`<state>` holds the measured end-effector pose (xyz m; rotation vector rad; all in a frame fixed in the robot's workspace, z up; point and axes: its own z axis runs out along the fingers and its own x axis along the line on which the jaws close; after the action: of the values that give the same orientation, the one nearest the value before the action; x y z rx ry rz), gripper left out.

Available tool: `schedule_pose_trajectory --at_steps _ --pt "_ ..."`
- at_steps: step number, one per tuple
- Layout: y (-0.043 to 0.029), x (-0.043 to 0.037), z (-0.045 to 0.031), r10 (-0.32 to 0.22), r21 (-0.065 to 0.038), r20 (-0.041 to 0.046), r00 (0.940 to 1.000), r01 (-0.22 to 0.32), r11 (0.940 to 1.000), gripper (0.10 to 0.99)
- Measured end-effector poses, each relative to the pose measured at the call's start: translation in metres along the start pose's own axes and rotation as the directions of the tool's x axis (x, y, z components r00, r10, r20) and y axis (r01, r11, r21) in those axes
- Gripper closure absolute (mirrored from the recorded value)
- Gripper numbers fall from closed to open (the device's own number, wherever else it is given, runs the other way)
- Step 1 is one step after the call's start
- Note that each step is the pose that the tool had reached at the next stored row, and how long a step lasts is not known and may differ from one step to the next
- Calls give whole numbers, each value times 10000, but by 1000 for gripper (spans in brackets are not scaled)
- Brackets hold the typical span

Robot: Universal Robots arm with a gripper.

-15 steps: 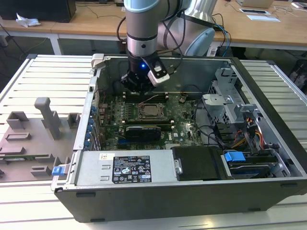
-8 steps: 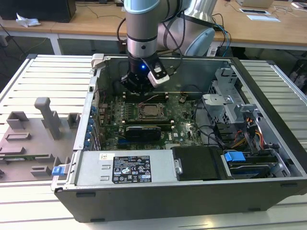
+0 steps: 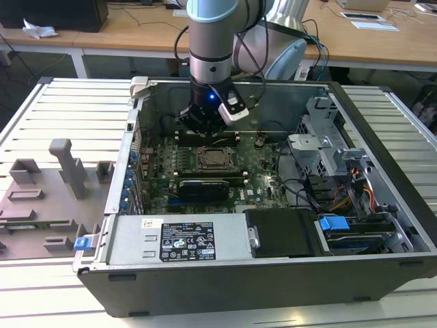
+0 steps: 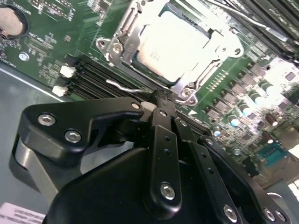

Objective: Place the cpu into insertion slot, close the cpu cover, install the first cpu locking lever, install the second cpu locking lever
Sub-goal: 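Install the first cpu locking lever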

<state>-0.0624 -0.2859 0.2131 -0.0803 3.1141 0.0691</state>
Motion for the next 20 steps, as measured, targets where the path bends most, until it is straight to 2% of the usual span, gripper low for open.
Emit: schedule_pose_trajectory --at_steps 11,20 --pt "4 -146 89 84 0 -33 10000 -84 10000 980" --pt "-28 -182 116 90 -1 -33 10000 -90 10000 980"
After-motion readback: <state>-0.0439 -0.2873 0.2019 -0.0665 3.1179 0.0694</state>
